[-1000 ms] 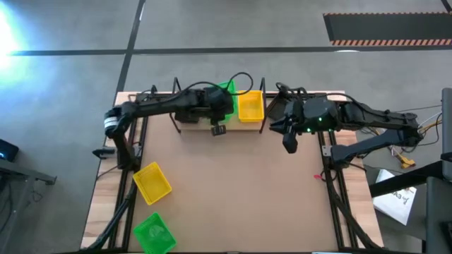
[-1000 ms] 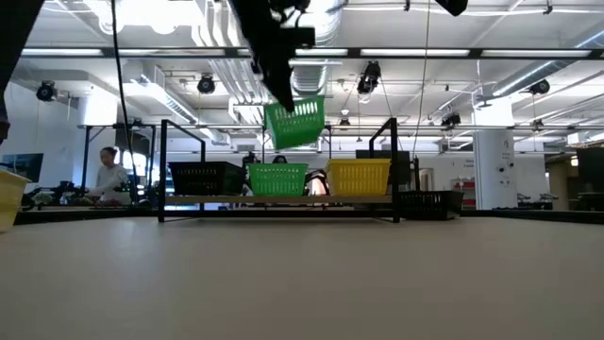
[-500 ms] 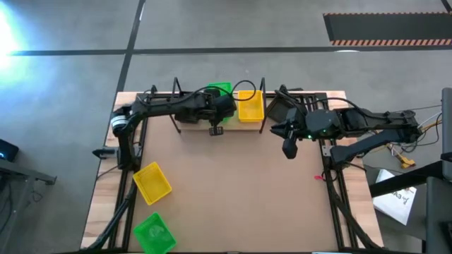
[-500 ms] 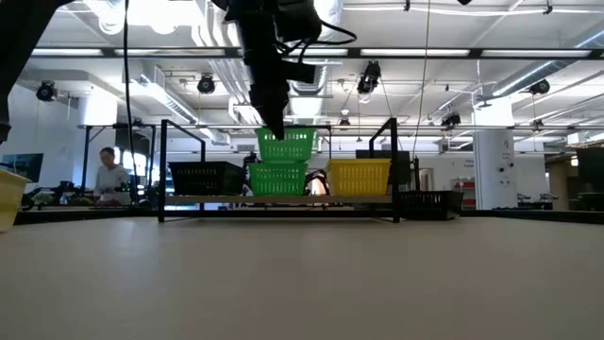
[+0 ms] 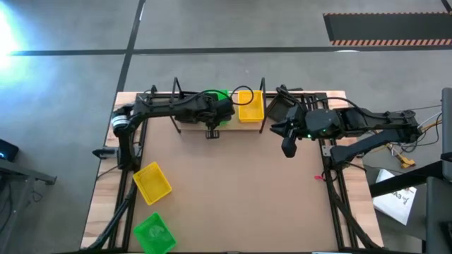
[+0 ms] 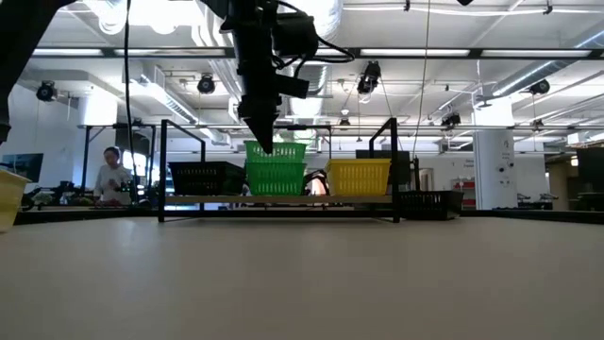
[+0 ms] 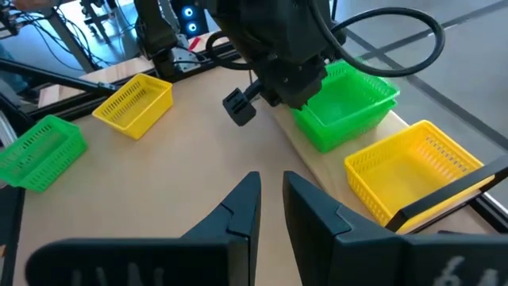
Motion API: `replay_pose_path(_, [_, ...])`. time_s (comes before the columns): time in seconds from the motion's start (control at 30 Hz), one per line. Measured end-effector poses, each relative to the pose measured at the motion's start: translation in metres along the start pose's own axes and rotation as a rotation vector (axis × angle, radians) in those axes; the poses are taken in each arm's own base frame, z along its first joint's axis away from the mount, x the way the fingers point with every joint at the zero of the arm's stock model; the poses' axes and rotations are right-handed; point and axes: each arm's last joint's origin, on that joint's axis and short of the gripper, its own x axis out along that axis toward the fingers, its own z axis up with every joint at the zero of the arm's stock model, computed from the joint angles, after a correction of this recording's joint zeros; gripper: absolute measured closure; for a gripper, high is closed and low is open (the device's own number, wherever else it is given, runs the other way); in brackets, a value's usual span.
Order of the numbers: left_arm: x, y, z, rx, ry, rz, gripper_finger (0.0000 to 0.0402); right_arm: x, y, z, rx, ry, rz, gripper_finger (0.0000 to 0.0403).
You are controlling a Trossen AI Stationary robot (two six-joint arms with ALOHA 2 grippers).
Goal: Stack baskets on shelf by color
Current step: Stack the top green basket on the green basket on the shelf, then stack the green basket on the green basket on the shelf
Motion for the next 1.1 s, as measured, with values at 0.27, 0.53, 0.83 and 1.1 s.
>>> replay_pose_path(0.27, [-0.002, 0.001, 0.004, -0.057, -0.047, -0.043, 0.0281, 0.002, 0.000, -0.002, 0.004, 0.008, -0.002, 0.0355])
replay_pose_path(0.53, [-0.045, 0.011, 0.001, -0.148, -0.112, -0.036, 0.0223, 0.004, 0.000, -0.004, 0.000, 0.017, -0.006, 0.0355])
replay_pose_path(0.83, [-0.130, 0.000, -0.027, -0.414, -0.332, -0.168, 0.0222, 0.024, -0.013, -0.041, -0.055, 0.208, -0.127, 0.0355])
replay_pose_path(1.1, [-0.184, -0.032, -0.053, -0.469, -0.475, -0.285, 0.0222, 0.059, -0.051, -0.091, -0.028, 0.411, -0.279, 0.0353])
